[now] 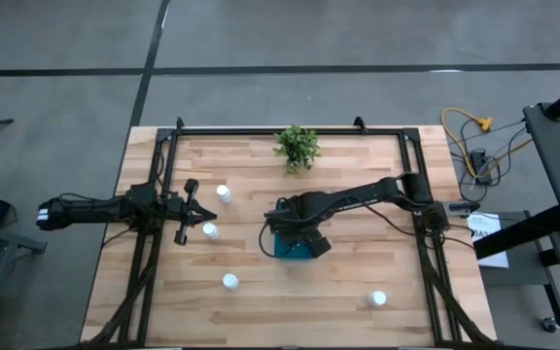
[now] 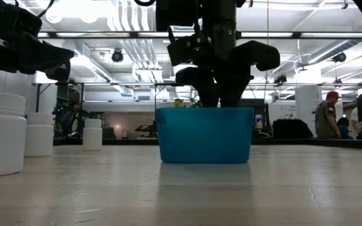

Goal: Pick and place pill bottles into a basket
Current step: Put the white medicine bottle into the blue bin

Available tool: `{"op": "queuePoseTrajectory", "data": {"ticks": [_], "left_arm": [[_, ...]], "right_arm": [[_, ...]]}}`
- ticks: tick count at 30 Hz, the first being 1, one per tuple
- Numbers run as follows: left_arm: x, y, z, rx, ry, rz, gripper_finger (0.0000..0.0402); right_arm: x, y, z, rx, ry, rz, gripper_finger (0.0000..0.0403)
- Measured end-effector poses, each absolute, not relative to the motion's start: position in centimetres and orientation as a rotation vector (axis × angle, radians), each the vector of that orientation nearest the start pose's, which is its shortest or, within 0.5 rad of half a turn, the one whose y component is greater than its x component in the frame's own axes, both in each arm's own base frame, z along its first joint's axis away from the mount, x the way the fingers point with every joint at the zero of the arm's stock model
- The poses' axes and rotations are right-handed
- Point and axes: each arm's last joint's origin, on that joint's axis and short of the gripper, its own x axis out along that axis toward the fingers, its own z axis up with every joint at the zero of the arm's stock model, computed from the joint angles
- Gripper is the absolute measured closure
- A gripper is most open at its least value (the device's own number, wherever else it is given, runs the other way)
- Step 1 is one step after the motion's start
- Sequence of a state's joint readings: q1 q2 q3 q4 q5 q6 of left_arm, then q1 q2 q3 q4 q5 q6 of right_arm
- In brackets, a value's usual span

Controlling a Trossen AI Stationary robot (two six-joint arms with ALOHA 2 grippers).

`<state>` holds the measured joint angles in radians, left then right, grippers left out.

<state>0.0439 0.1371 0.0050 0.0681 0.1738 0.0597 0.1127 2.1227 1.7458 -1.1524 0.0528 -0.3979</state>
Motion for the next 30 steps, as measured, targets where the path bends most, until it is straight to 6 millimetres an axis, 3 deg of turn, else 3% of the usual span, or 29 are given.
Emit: {"op": "queuePoseTrajectory", "data": {"ticks": [9, 18, 30], "left_arm": [[10.54, -0.04, 16.05, 0.052, 0.060, -0.132, 0.0402], [10.54, -0.04, 16.06, 0.052, 0.060, -0.132, 0.0402], [10.54, -0.04, 16.06, 0.053, 0.060, -0.132, 0.0402]], "right_arm": [[40.88, 4.16, 19.74, -0.435, 1.515, 0.345, 0.0255], [40.84, 3.54, 19.70, -0.402, 1.531, 0.312, 0.0198], [40.76, 3.54, 19.56, -0.405, 1.535, 0.317, 0.0198]]}}
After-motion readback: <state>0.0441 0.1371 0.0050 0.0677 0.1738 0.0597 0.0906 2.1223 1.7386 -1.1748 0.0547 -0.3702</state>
